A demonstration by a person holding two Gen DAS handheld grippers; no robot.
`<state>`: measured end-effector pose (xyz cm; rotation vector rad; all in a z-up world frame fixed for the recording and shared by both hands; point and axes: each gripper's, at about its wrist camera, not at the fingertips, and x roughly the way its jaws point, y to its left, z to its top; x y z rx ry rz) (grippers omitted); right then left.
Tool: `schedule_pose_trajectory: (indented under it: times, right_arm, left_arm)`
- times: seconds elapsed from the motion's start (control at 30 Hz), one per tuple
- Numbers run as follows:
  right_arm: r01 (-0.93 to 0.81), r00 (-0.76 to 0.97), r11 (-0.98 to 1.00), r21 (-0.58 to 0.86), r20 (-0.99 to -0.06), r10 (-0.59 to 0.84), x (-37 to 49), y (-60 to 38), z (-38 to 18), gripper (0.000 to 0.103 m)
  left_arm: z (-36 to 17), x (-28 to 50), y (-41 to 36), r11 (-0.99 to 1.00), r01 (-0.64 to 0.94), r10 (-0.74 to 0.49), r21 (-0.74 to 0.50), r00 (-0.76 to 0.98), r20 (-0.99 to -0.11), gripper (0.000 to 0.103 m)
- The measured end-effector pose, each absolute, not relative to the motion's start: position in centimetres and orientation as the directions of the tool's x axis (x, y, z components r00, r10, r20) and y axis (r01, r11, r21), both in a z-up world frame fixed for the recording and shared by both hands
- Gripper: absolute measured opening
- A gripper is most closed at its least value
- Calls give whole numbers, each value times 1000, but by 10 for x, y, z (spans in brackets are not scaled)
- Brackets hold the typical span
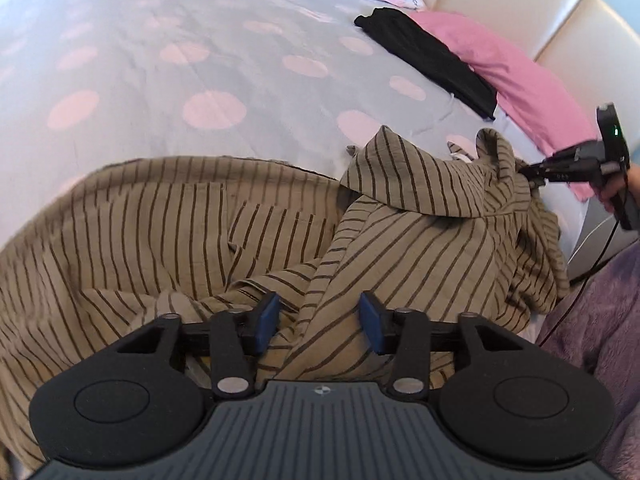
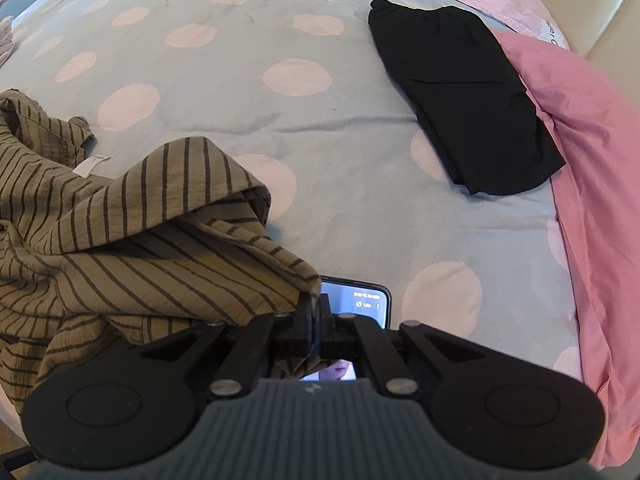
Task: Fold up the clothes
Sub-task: 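Pull the shirt taut with the left tool while the right tool holds the collar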
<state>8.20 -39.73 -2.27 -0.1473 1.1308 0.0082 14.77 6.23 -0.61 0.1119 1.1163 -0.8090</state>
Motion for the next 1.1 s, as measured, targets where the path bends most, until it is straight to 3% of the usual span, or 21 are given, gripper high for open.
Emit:
schedule_pose_trajectory:
  times: [0.13,0.3,0.37,0.43,0.5,0.7,0.77,0.83,1.07,1.1]
  right_arm:
    - [-88,429,990,-112,-901,-64,82,-398,-22,2]
    - [-84,435,990,-110,-898,-63,80,-398,-20,2]
    - [-84,438,990,-109,-897,-62,79,-397,-20,2]
    - [-86,440,990,-111,-896,-62,77,-397,-19,2]
    - [-88,440,990,-113,-896,-63,76,-396,-19,2]
    - [-89,446,989,-116,-893,-64,76,-396,-19,2]
    - [-89,449,989,-115,-891,-64,75,-396,-19,2]
    - [-86,454,990,-114,-889,-63,74,-397,-19,2]
    - [-88,474,995,-56,-880,-7,73,-404,-15,8]
    - [-98,481,994,-50,-877,3,73,-404,-15,20]
  left_arm:
    - [-1,142,55,674,664,-553,-324,163,-817,7]
    - [5,129,45,648,696,-557,-311,154,-816,4]
    - [6,124,43,650,703,-540,-287,162,-826,5]
    - [3,121,43,672,698,-508,-247,191,-840,21]
    - [0,122,43,692,685,-490,-227,215,-845,28]
    - [-6,126,43,704,666,-494,-247,210,-844,31]
    - [-10,127,41,703,662,-497,-259,199,-844,26]
    - [-11,126,39,705,660,-497,-260,198,-845,4]
    - [-3,122,38,722,652,-492,-233,247,-835,0]
    - [-2,122,38,724,650,-491,-231,250,-834,0]
